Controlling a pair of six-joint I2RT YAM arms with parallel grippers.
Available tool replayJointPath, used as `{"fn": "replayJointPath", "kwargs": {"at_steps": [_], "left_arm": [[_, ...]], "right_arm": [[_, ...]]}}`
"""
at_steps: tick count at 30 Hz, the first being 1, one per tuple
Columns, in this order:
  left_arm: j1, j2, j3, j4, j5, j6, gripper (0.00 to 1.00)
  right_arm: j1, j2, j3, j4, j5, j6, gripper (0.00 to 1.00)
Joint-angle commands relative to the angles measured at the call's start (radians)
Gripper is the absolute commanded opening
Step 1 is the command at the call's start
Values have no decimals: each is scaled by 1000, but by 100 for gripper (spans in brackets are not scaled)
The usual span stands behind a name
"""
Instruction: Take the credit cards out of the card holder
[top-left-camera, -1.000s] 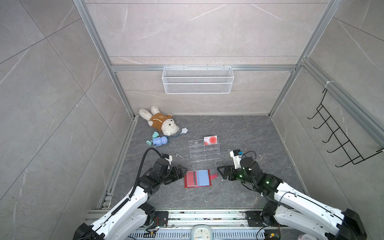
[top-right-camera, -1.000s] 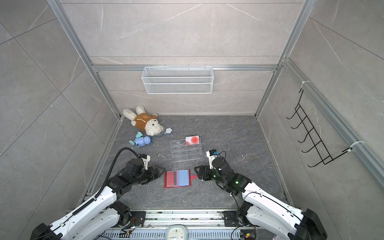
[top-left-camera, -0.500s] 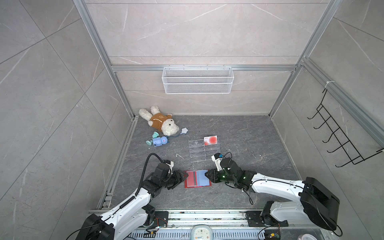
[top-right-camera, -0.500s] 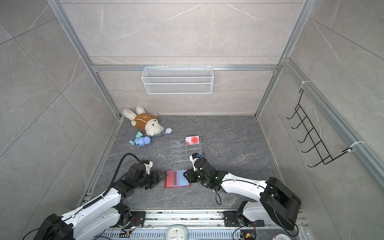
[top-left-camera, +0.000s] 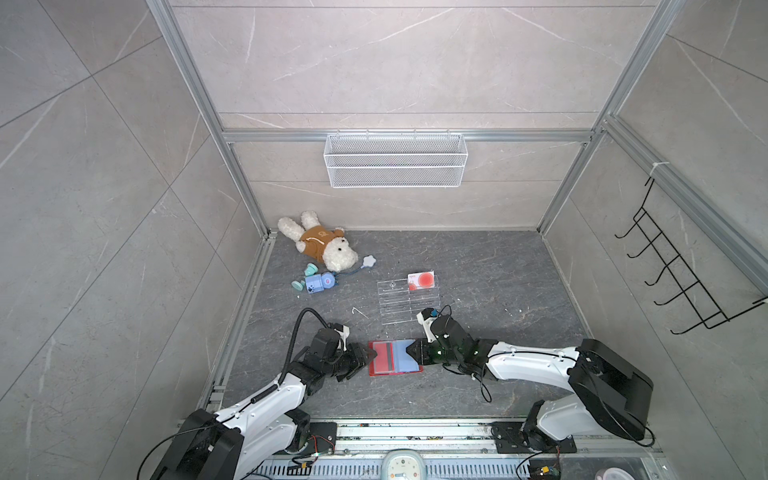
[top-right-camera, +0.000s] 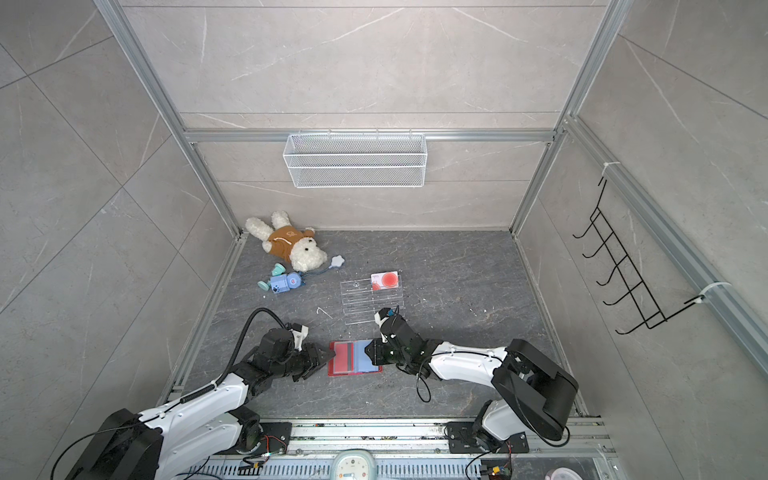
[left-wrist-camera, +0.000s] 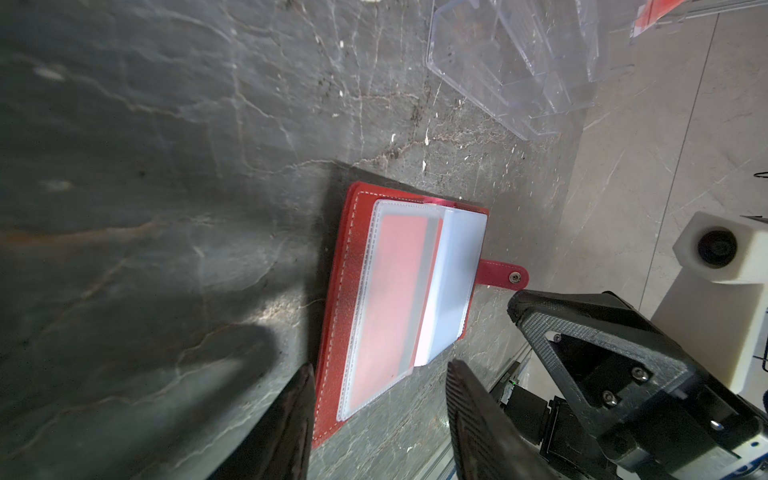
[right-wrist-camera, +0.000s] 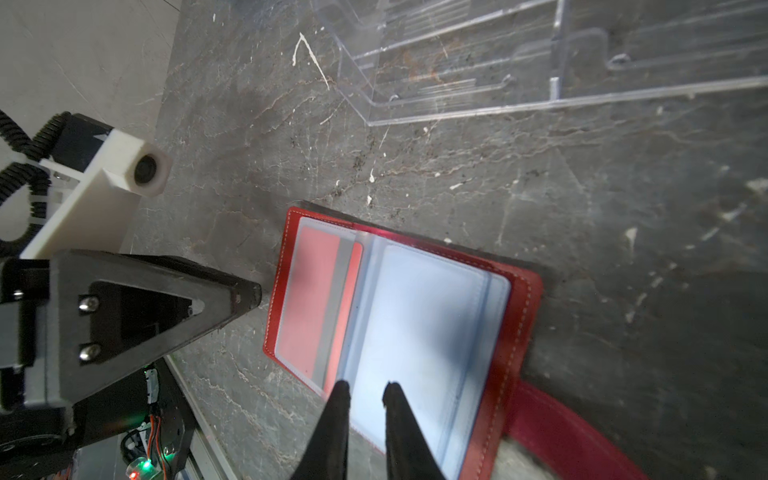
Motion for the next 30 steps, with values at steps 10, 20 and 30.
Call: {"fn": "replayJointPath", "kwargs": {"at_steps": [10, 20, 30], "left_arm": [[9, 86, -26, 172, 38, -1, 48], [9, 146, -54, 309, 76, 6, 41], [9, 155, -81, 376, 85, 1, 29]], "right_arm": [[7, 70, 5, 48, 18, -1, 18], [7, 116, -15, 92, 18, 19, 17], [6, 141, -34, 121, 11, 29, 17]]}}
